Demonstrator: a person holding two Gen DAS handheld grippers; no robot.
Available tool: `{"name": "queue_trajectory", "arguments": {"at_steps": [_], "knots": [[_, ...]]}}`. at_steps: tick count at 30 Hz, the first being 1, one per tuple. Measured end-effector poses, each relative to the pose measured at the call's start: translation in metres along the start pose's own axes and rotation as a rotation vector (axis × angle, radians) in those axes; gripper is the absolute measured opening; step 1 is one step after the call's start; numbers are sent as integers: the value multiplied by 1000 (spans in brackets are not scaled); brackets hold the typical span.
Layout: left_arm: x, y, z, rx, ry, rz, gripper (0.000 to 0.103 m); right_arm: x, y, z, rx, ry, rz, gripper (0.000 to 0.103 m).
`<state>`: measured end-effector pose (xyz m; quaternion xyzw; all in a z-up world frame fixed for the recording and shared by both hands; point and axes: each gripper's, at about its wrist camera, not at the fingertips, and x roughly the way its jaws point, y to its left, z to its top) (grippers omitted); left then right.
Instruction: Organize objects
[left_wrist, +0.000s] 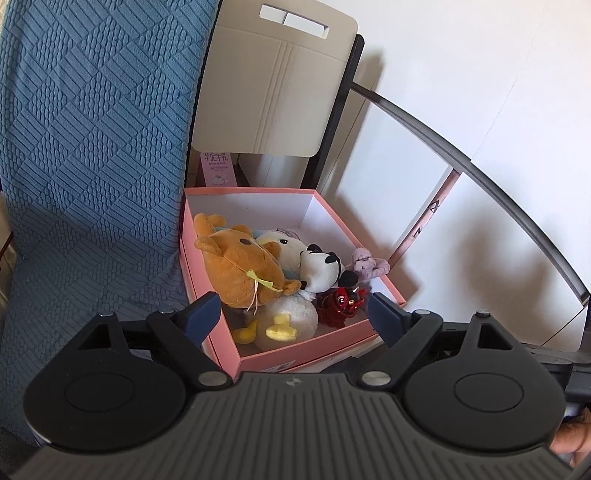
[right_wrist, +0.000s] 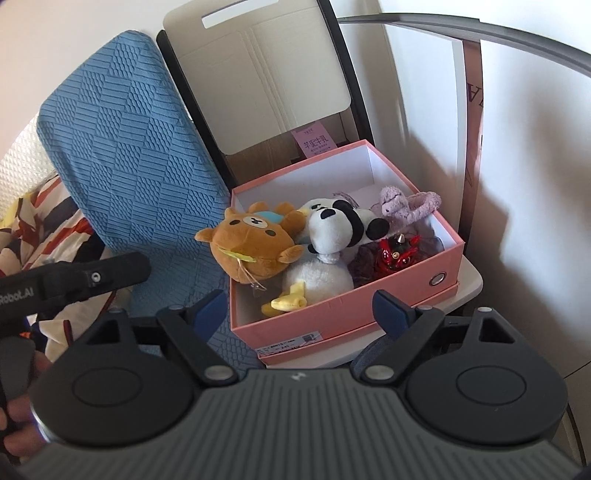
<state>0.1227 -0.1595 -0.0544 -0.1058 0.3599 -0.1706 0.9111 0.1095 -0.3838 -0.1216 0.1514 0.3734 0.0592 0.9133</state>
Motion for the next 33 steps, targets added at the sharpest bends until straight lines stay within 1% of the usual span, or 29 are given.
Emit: {"name": "queue_trajectory", "arguments": {"at_steps": [11,16,24,33], "knots": [[18,3,-7,-8,44,27,90,17,-9,-4,17,36,-9,87],[21,6,-8,-15,44,47,90,18,-11,-6,21,41,-12,87],[20,8,-9,-29,42,28,90,17,-11,-6,20,37,-17,87],[25,9,-12,-27,69,39,90,19,-12,-8,25,44,-15,87]]}}
